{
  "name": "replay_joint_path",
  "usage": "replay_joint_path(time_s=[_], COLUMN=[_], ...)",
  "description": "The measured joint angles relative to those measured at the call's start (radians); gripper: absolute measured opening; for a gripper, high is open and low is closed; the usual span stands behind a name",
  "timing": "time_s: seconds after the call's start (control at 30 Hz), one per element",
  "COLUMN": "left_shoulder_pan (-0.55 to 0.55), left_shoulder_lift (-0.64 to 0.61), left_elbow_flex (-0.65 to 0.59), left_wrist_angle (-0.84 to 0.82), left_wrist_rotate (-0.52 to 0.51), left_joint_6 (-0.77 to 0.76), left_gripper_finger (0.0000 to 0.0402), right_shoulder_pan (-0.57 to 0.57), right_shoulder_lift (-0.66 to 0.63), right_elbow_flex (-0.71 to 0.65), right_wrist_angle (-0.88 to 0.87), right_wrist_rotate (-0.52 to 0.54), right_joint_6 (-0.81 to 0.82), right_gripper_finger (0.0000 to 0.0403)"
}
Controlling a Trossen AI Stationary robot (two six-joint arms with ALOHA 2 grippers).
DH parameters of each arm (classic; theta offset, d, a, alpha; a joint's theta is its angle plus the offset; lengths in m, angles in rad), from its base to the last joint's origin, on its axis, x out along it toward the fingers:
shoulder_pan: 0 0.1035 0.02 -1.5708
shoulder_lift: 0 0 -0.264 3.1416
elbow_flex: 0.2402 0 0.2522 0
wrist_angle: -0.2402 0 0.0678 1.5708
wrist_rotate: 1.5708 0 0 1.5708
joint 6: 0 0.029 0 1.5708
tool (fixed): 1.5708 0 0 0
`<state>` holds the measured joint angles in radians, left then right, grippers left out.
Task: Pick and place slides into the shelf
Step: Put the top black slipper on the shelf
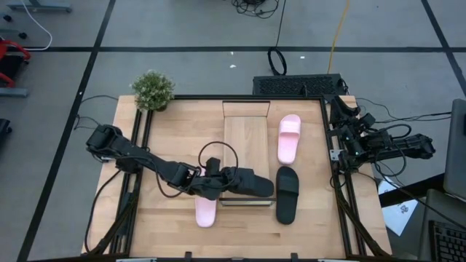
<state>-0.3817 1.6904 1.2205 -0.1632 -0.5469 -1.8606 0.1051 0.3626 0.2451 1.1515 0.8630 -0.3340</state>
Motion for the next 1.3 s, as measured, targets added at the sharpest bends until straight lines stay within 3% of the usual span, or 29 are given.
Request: replay_joint_path(time_s=[0.37, 1.3], left_shoulder_pan=[0.005, 0.017], left_shoulder_lift=[0.023, 0.023], left_elbow_flex=[-0.002, -0.002], left_wrist_angle=[-0.007, -0.147], left_wrist_rotate=[0.032, 0.268], left_joint_6=[0.014, -0.008], left_gripper_finger=[0.0, 0.0], right_shoulder_pan=[0.0, 0.0], right_shoulder_lift=[0.0, 0.0], right_elbow_flex=[0.0, 0.0], right_wrist_angle=[0.001, 0.001], right_wrist_rotate=[0.0, 0.0], right_joint_6=[0.0, 0.0], right_gripper_finger=[0.0128, 0.0128])
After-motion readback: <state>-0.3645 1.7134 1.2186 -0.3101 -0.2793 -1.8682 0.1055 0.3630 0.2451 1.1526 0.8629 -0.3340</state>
